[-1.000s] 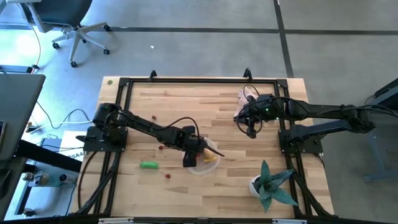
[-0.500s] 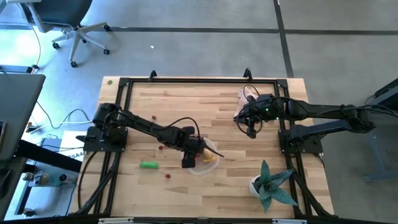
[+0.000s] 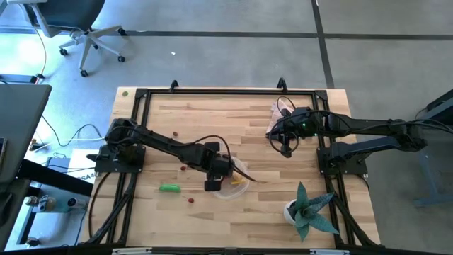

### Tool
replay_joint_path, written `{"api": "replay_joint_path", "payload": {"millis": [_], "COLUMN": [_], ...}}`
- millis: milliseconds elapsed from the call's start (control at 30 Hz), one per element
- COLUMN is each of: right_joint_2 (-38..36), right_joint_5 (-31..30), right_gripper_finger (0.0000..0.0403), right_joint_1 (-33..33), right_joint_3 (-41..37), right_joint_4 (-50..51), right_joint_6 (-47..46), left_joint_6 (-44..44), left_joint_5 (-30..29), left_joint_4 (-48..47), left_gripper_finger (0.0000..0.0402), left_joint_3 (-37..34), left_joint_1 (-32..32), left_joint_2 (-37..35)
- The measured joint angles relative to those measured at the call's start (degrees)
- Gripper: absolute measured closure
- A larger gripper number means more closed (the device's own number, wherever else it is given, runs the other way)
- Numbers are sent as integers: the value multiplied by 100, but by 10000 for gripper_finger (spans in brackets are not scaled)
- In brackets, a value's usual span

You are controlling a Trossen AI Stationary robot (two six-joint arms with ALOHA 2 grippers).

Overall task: Pick and placing Produce into tupperware
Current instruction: Put the cherry into the transparent bin

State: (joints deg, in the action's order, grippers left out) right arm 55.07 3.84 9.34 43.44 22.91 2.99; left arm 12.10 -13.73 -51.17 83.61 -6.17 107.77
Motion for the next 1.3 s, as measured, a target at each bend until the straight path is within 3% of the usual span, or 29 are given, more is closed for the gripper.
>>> {"api": "replay_joint_path", "payload": {"millis": [333,633,833,1000,1133,1300], "right_joint_2": [-2,-2,-2,-2,-2,-2], "right_joint_5": [2,1,0,1,2,2], "right_gripper_finger": [371,371,371,371,371,371], "right_joint_1": [1,1,0,2,0,0], "right_joint_3": [0,0,0,0,0,0], "right_joint_4": [10,1,12,3,13,1], "right_joint_6": [0,0,0,0,1,0], "left_joint_6": [1051,2060,2497,3292,4170,5235], "left_joint_5": [-287,-1503,-1409,-837,-319,-181], "left_joint_4": [-1623,-2430,-1904,-908,-372,12], "left_gripper_finger": [261,261,261,261,261,261], "left_joint_3": [374,-37,-1212,-2286,-2832,-3137], "left_joint_1": [54,78,595,1505,2096,2587], "left_joint_2": [-558,-1762,-2654,-3215,-3292,-3289]}}
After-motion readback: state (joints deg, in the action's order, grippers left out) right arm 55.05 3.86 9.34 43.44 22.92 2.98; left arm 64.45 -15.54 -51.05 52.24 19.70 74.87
